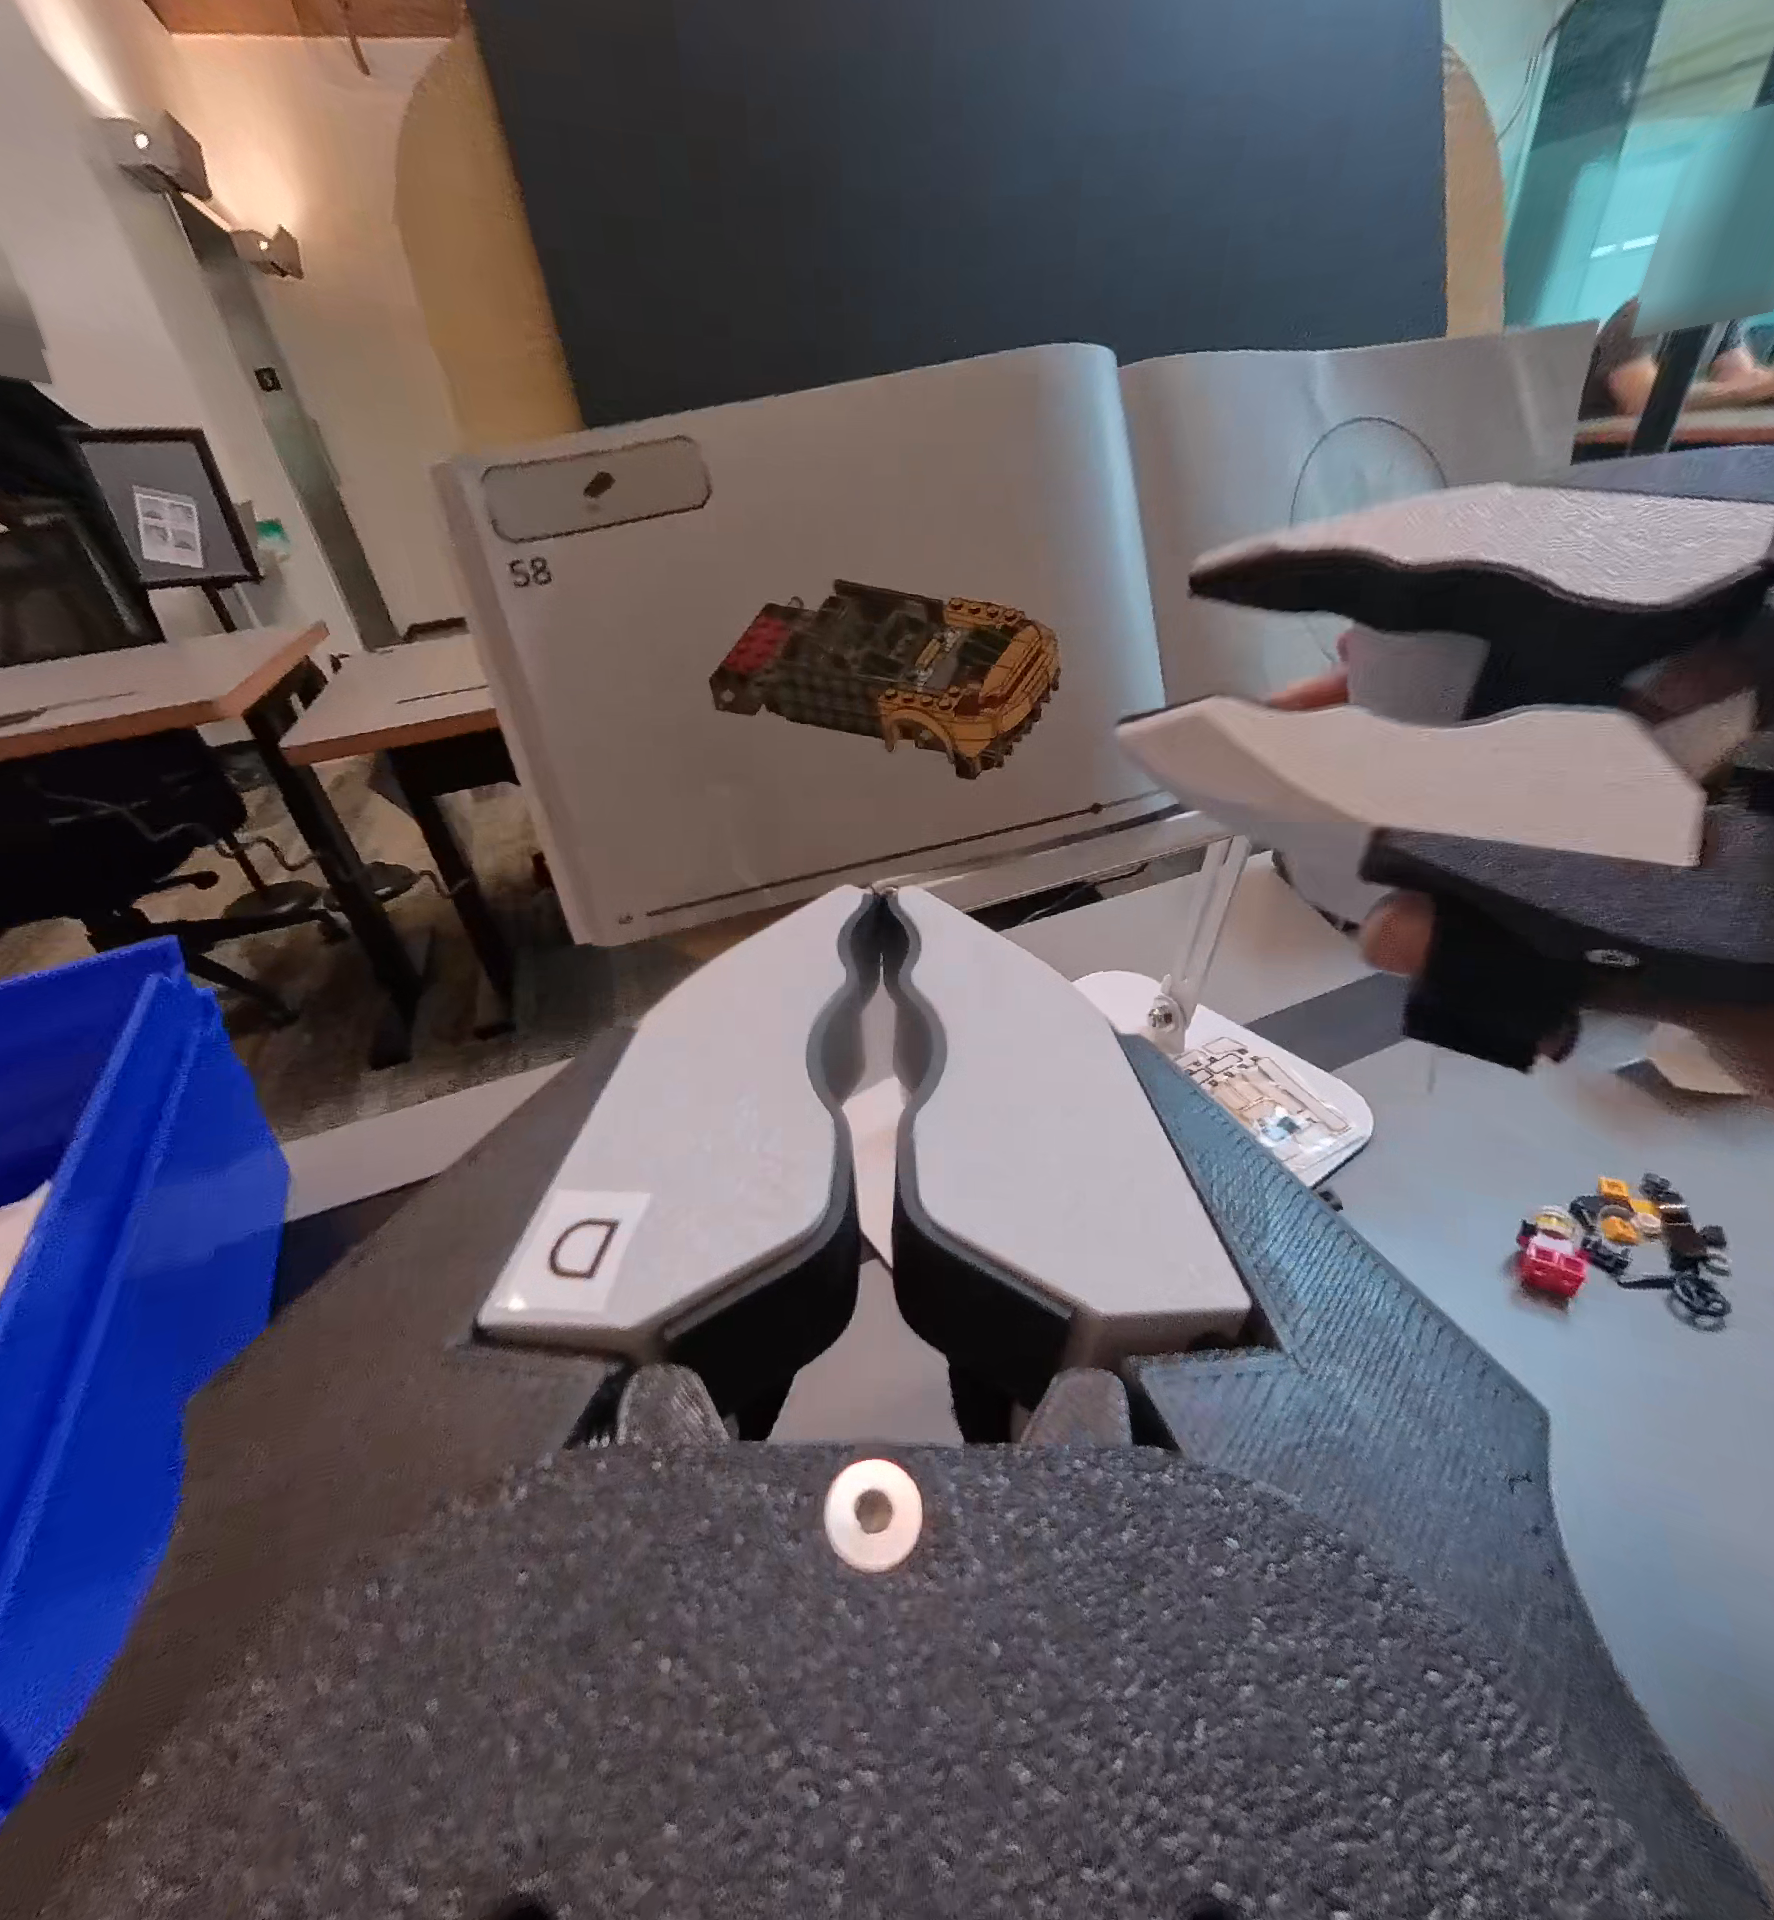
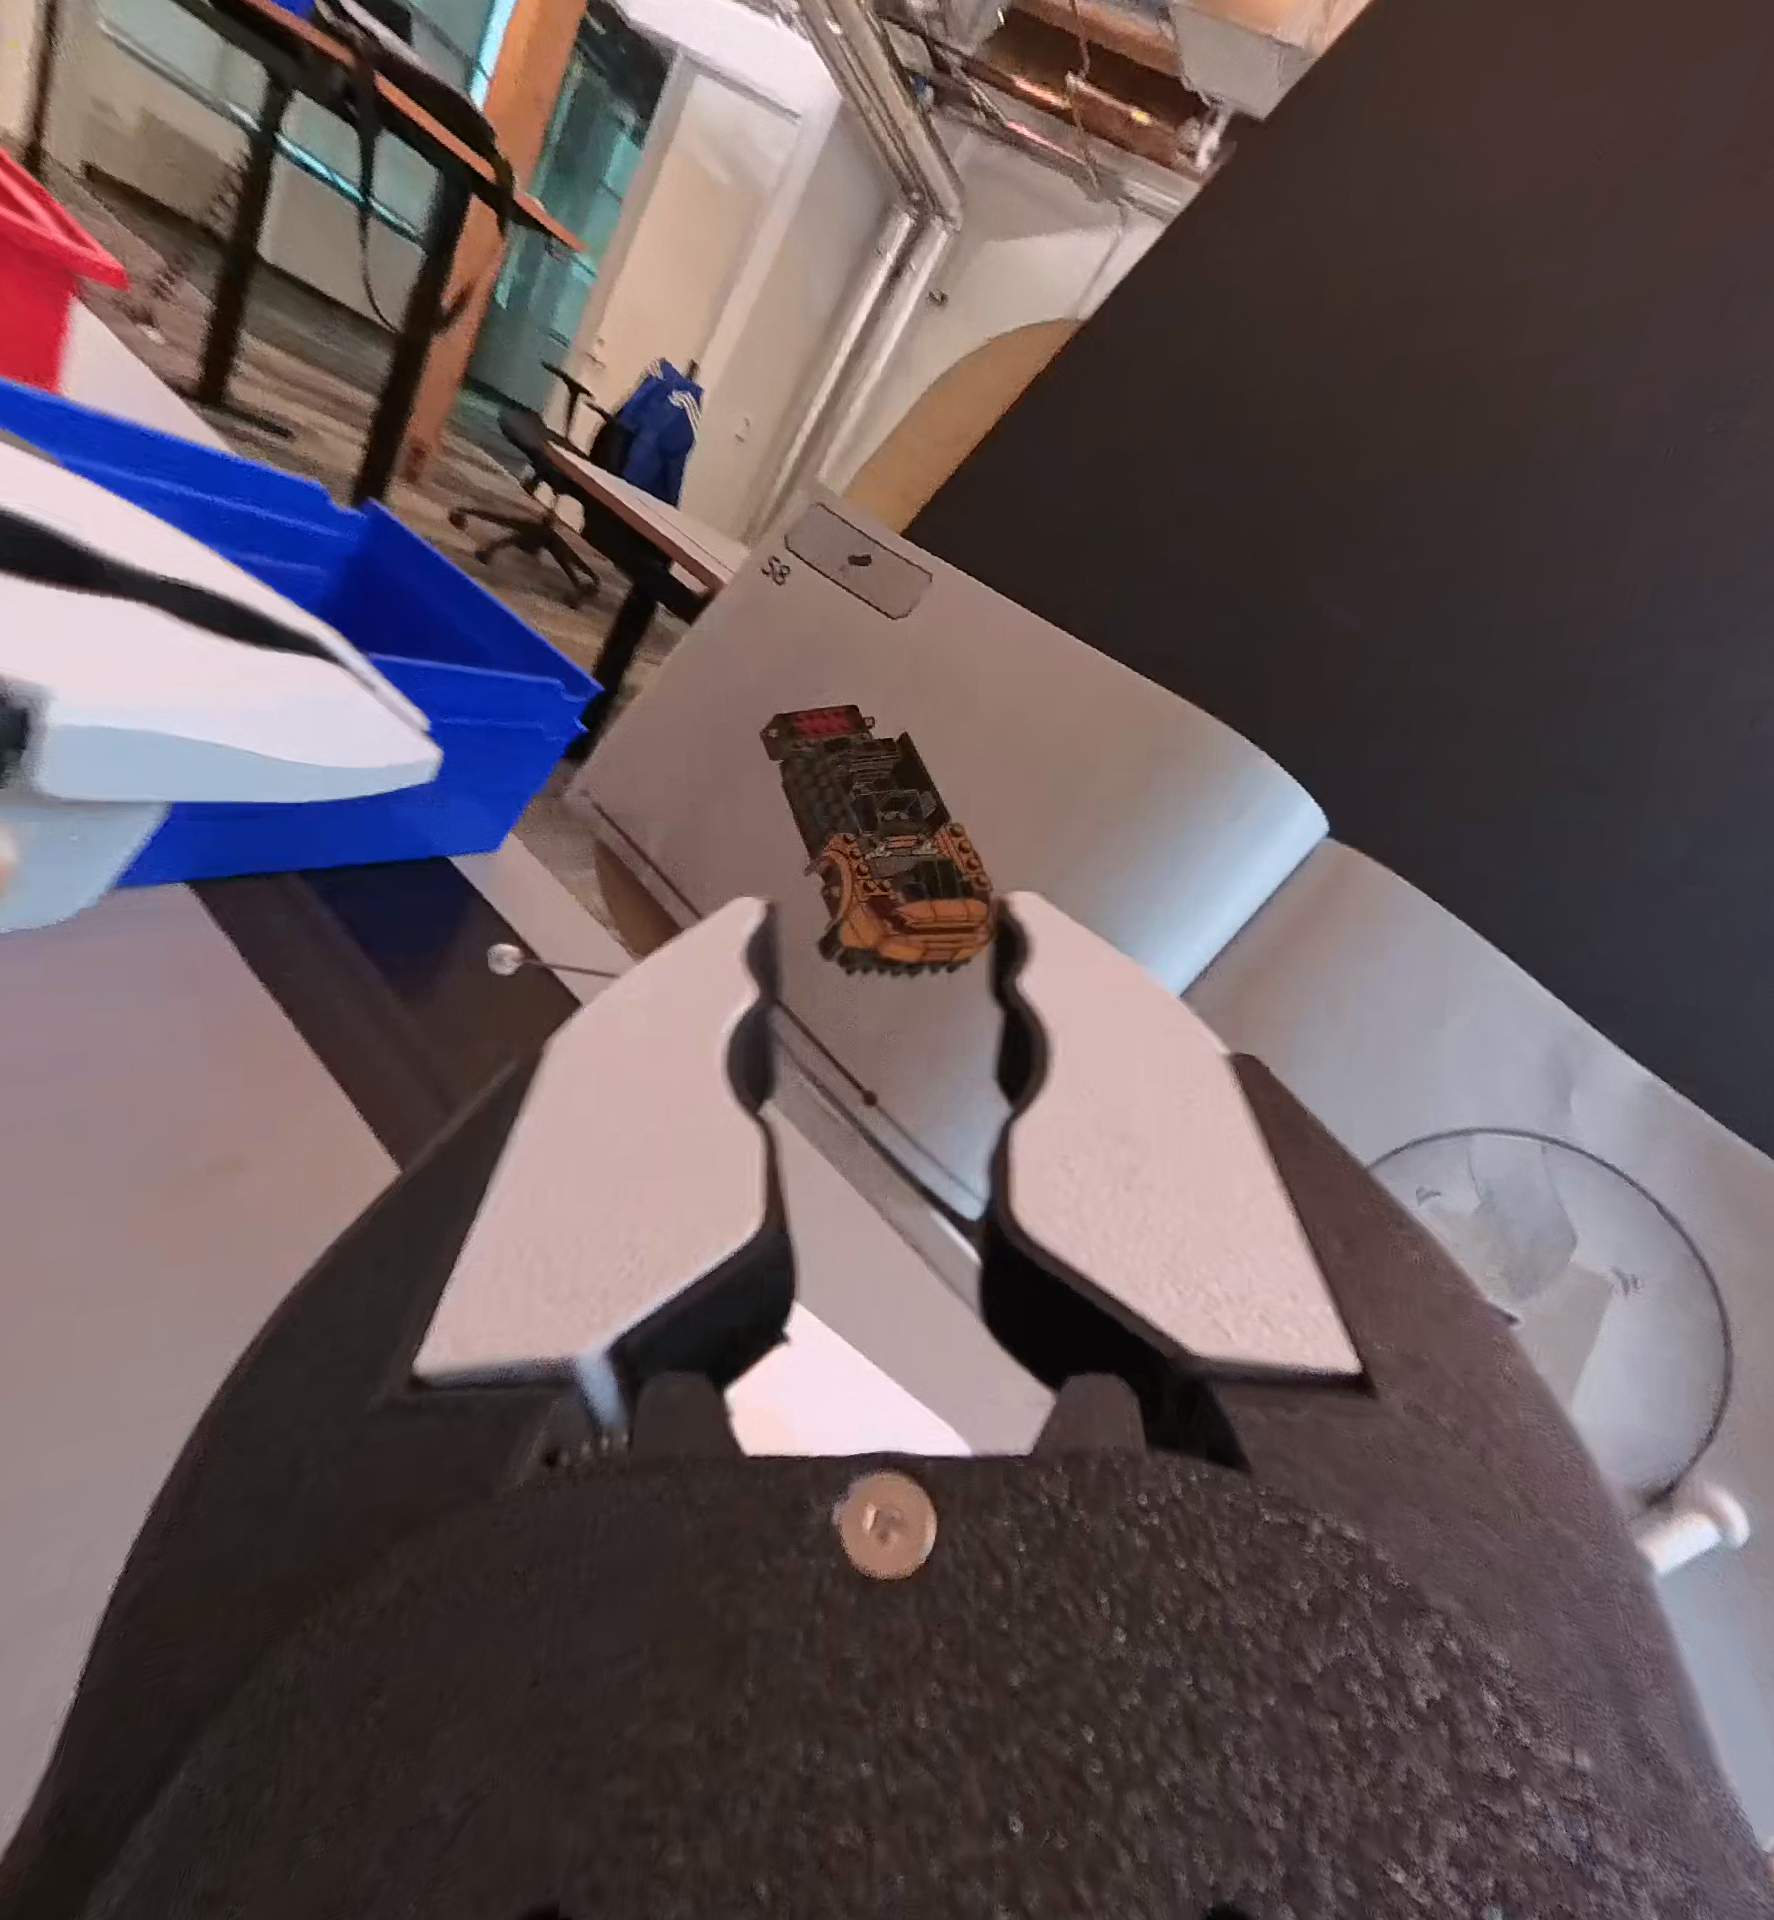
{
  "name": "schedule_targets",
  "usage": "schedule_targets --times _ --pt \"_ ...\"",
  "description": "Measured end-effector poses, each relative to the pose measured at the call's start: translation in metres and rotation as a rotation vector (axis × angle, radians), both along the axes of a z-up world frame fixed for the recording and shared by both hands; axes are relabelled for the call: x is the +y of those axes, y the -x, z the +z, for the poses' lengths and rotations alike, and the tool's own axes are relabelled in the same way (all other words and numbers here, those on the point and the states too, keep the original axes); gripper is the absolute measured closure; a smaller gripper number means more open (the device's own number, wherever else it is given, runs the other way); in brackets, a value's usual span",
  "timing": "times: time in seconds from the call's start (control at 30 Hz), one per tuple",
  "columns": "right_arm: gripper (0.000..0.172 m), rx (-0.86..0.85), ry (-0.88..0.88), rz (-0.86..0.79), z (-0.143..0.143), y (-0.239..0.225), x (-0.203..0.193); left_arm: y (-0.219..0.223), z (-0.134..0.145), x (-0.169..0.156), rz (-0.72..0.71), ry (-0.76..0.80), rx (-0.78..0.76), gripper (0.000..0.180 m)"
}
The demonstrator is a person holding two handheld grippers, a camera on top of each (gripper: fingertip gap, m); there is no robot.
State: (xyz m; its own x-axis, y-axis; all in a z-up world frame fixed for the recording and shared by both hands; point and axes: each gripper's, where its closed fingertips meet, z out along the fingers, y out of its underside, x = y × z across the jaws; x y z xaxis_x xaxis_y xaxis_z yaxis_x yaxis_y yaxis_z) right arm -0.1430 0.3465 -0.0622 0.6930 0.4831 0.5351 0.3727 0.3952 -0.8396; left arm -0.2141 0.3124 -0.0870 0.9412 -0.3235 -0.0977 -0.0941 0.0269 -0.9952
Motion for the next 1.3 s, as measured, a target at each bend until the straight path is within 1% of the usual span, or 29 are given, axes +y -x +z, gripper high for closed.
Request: schedule_targets --times 0.07,0.1,0.13,0.2,0.3,0.4,0.5,0.67,0.73,0.97,1.13,1.23,1.3 --pt "0.092 -0.038 -0.020 -0.100 0.002 0.003 0.018 0.005 -0.007 0.000 0.001 0.010 -0.010 0.180" --pt "0.080 -0.050 -0.040 -0.158 0.005 0.002 0.027 0.007 -0.009 0.000 0.000 0.011 -0.012 0.180" --pt "0.075 -0.052 -0.059 -0.201 0.007 0.002 0.036 0.008 -0.010 -0.001 -0.007 0.011 -0.026 0.180" --pt "0.068 -0.051 -0.034 -0.264 0.005 0.003 0.052 0.009 -0.013 -0.002 -0.021 0.022 -0.045 0.180" --pt "0.069 -0.077 0.004 -0.347 -0.003 0.005 0.070 0.009 -0.015 -0.003 -0.025 0.018 -0.021 0.180" --pt "0.081 -0.083 -0.022 -0.389 0.000 0.000 0.076 0.008 -0.016 -0.004 -0.044 0.017 -0.012 0.180" --pt "0.098 -0.059 -0.033 -0.392 0.006 -0.011 0.075 0.009 -0.018 -0.004 -0.055 0.021 -0.016 0.180" --pt "0.102 -0.012 -0.025 -0.360 0.009 -0.029 0.069 0.003 -0.022 -0.004 -0.068 0.026 0.000 0.180" --pt "0.108 0.003 -0.043 -0.349 0.011 -0.035 0.064 0.000 -0.023 -0.004 -0.076 0.028 0.007 0.180" --pt "0.108 0.031 -0.040 -0.305 0.009 -0.050 0.060 -0.011 -0.030 -0.004 -0.094 0.043 0.030 0.180" --pt "0.108 0.035 -0.047 -0.298 0.008 -0.052 0.060 -0.014 -0.034 -0.003 -0.099 0.051 0.036 0.180" --pt "0.109 0.013 -0.057 -0.242 0.007 -0.036 0.054 -0.014 -0.035 -0.002 -0.099 0.053 0.034 0.180" --pt "0.107 -0.061 -0.066 -0.169 0.001 -0.011 0.044 -0.014 -0.037 -0.002 -0.101 0.057 0.037 0.180"
